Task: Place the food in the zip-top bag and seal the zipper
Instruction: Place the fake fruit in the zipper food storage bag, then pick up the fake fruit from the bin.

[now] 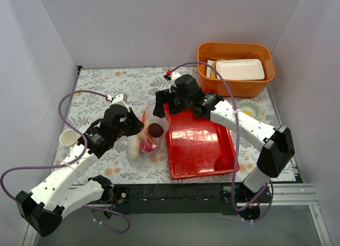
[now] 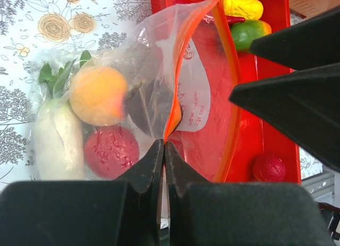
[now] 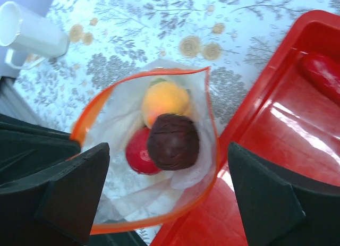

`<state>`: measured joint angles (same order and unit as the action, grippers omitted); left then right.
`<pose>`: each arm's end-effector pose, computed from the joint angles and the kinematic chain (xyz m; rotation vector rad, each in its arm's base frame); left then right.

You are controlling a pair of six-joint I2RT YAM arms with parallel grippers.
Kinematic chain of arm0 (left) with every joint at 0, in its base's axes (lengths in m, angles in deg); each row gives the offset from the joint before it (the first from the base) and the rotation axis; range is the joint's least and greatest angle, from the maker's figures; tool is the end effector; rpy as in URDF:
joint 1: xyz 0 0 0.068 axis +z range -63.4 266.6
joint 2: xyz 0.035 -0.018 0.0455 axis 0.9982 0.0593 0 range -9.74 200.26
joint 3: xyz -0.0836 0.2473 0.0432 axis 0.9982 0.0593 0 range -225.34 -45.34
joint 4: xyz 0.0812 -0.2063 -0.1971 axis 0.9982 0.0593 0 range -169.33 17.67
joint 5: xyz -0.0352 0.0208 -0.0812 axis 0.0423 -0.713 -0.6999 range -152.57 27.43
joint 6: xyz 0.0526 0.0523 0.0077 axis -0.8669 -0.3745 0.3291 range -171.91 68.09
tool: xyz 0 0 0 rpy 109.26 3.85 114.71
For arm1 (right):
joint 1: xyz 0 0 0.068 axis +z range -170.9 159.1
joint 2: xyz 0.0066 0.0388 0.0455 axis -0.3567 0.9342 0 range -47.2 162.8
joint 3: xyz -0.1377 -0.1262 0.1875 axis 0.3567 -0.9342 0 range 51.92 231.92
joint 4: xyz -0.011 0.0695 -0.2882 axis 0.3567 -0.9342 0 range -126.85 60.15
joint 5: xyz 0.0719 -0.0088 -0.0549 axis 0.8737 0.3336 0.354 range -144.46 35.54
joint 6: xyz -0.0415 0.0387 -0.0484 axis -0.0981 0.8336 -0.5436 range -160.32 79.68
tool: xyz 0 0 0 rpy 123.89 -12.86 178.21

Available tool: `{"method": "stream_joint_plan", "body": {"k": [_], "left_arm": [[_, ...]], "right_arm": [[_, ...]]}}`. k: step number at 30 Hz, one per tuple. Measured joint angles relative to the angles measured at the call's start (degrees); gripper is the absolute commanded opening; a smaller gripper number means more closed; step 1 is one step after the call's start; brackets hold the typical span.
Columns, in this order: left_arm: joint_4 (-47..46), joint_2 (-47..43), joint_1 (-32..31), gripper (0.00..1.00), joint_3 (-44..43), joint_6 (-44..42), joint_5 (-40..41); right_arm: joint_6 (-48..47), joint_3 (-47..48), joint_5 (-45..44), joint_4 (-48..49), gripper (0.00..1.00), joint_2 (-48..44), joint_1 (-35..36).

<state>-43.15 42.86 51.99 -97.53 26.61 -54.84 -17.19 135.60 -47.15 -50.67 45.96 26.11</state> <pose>0.2161 -0.1389 0.2933 -0.9604 2.1674 -0.9063 0.2941 0.3272 0.3127 -0.5379 2.1510 0.8465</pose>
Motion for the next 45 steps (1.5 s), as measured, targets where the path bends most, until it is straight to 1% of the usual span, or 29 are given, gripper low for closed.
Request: {"method": "stream_joint_plan", "body": {"k": [3, 5, 11, 14, 17, 20, 23, 26, 29, 35, 42, 45], "left_arm": [[0.72, -0.94, 0.0, 0.0, -0.04, 0.04, 1.11], [1.16, -1.73, 0.0, 0.0, -0.04, 0.02, 2.01], [1.97, -2.91, 0.0, 0.0, -0.28, -0.2, 4.46], [1.97, -2.84, 0.0, 0.0, -0.31, -0.33, 4.81], [1.9, -2.67, 0.0, 0.0, -0.31, -0.33, 4.76], [1.7, -2.49, 0.0, 0.0, -0.31, -0.37, 4.7], [1.25, -2.38, 0.0, 0.0, -0.31, -0.61, 4.63], [0.83, -1.88, 0.0, 0.0, -0.31, -0.79, 4.0], [0.39, -1.05, 0.0, 0.0, -0.31, -0.85, 3.34], [-0.72, -0.9, 0.0, 0.0, -0.28, -0.92, 2.89], [-0.7, -1.18, 0.0, 0.0, 0.09, -0.87, 2.73], [-0.7, -1.38, 0.0, 0.0, 0.09, -0.74, 2.71]], "right_arm": [[-0.52, -0.24, -4.42, -1.79, 0.98, -1.62, 0.07], [-0.59, -1.57, -8.83, -2.67, 0.98, -4.52, 0.02], [1.07, -10.1, -19.85, -7.23, 0.98, -18.18, -1.99], [2.95, -14.56, -22.91, -12.85, 0.98, -21.79, -4.79], [6.14, -18.32, -25.03, -19.61, 0.98, -21.86, -6.14], [10.23, -23.56, -24.55, -26.38, 0.98, -22.45, -6.1], [13.99, -29.05, -23.52, -30.86, 0.98, -25.53, -5.99], [16.5, -30.27, -23.41, -34.51, 0.98, -29.05, -5.95], [17.99, -30.18, -23.15, -36.15, 0.98, -30.97, -5.95], [18.32, -30.29, -21.29, -39.32, 0.98, -28.59, -5.95], [18.21, -33.11, -21.29, -39.67, 0.98, -28.26, -5.95], [17.7, -34.05, -21.11, -39.45, 0.94, -27.34, -5.95]]}}
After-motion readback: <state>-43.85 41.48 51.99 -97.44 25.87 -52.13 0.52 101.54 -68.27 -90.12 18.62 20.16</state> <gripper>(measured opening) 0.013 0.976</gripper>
